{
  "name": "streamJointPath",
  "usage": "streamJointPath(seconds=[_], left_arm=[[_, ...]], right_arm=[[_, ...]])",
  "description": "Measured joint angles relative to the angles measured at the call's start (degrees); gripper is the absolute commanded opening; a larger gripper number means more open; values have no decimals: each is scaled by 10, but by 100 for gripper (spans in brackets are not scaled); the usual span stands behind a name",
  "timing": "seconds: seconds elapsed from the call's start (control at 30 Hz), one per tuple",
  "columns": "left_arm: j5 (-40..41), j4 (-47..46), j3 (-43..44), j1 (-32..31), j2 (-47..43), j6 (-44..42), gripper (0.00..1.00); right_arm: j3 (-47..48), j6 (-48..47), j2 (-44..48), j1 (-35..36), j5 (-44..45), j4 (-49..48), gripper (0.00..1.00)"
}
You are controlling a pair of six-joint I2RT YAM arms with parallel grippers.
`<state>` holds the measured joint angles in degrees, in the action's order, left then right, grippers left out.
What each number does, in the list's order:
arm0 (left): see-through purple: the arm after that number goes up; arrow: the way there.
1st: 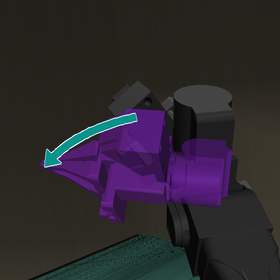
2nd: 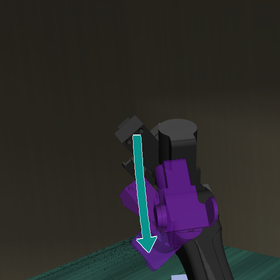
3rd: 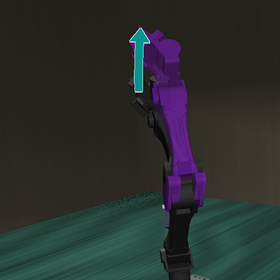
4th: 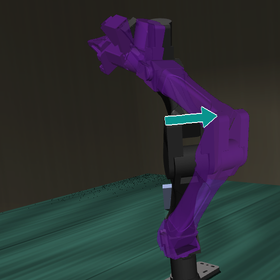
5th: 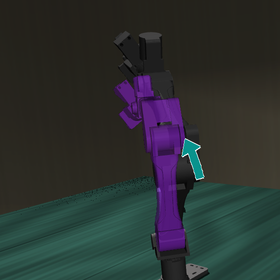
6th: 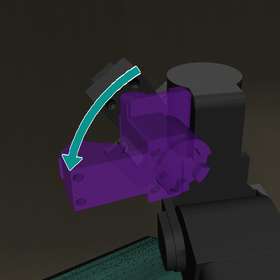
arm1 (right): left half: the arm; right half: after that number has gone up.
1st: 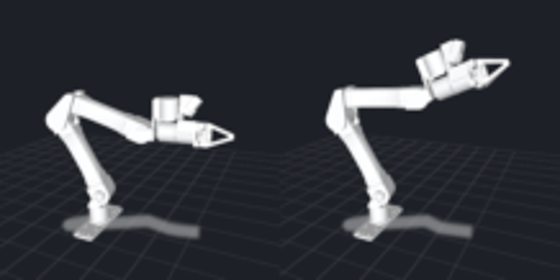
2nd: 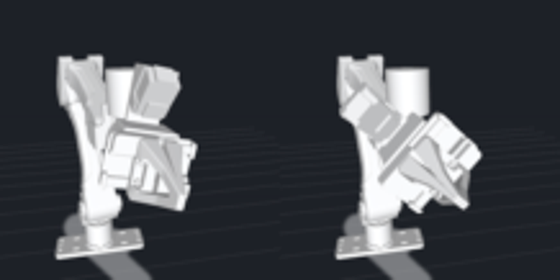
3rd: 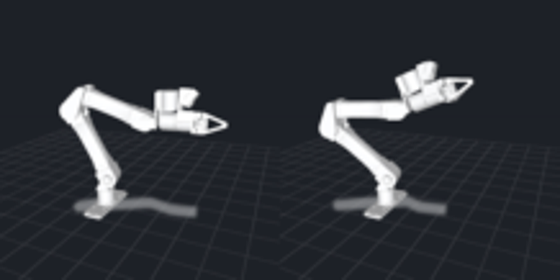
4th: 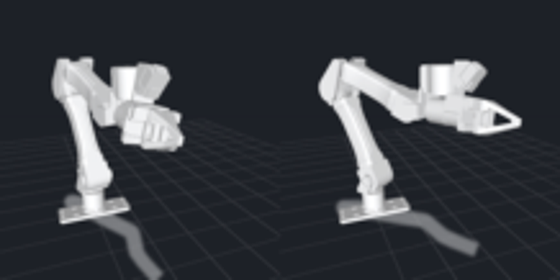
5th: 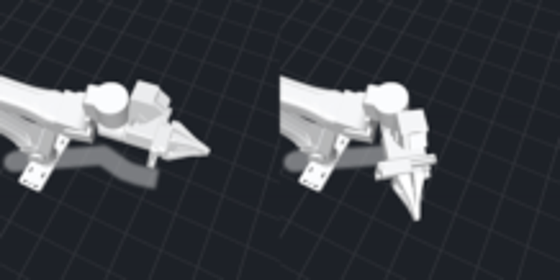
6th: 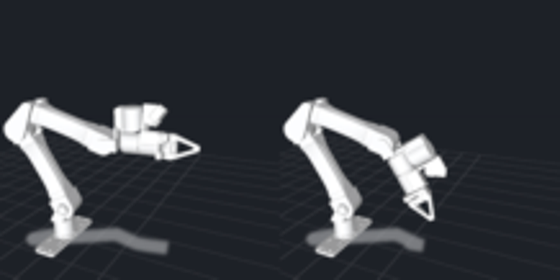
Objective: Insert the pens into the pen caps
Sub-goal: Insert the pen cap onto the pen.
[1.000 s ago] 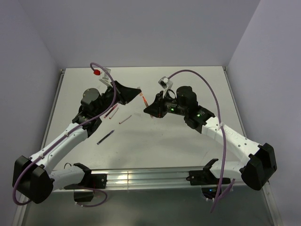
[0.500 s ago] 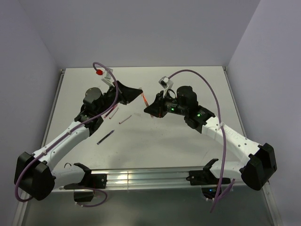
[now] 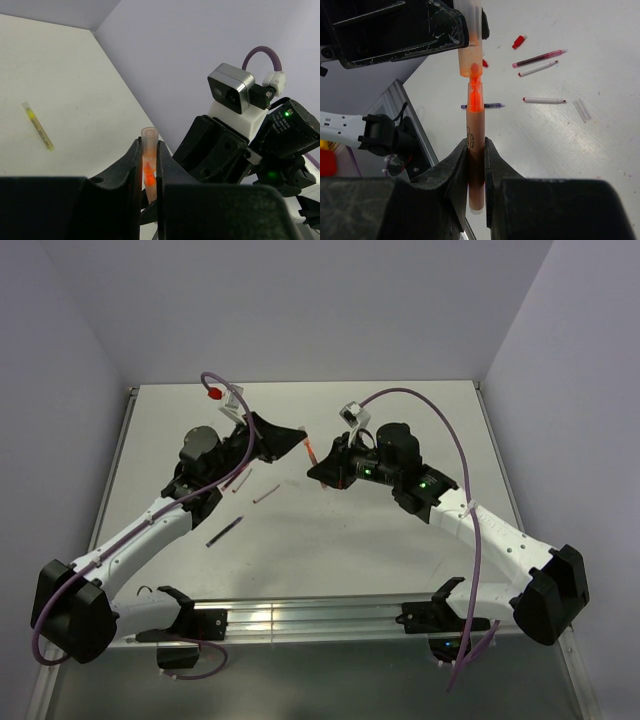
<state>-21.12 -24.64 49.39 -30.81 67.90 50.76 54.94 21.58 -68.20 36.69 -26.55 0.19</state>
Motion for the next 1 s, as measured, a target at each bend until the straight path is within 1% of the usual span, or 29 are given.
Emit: streamJointPath(seconds=[0.3, 0.63, 1.0], left_arm=[[30, -4, 0, -24, 7, -1, 0], [45, -3, 0, -37, 5, -1, 0], [73, -3, -7, -59, -14, -10, 0]], right_arm=[[-10, 2, 11, -2, 6, 4, 0], [-19, 4, 23, -3, 12, 3, 0], [-28, 5, 48, -2, 13, 7, 0]])
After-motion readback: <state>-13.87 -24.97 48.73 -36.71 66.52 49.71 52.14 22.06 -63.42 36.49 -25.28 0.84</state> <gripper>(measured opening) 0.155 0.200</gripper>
